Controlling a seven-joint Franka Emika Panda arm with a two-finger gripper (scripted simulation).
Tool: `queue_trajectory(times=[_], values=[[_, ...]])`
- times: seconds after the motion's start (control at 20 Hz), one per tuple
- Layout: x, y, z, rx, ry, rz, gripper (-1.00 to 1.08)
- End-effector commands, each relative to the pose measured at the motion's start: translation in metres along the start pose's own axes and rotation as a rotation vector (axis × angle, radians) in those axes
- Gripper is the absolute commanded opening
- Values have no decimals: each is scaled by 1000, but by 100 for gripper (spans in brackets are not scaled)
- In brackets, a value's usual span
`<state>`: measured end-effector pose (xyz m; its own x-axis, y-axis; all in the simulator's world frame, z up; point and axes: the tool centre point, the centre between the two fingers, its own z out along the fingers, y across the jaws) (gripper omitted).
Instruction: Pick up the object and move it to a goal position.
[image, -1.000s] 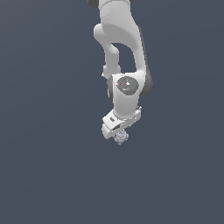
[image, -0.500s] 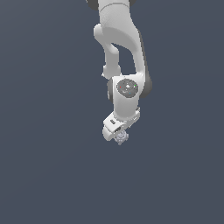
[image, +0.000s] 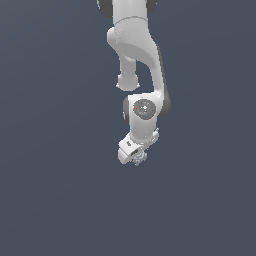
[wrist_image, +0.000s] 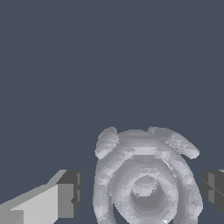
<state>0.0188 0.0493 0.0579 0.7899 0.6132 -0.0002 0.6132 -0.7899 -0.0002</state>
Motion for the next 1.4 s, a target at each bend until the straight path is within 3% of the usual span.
queue_trajectory(times=[0.0,0.25,0.3,0.95,1.35], values=[[0,0,11,0,0,-1,100],[1,1,18,0,0,-1,100],[1,1,18,0,0,-1,-100],[-1,2,16,-1,0,-1,-100],[-22,5,-2,-1,0,-1,-100]])
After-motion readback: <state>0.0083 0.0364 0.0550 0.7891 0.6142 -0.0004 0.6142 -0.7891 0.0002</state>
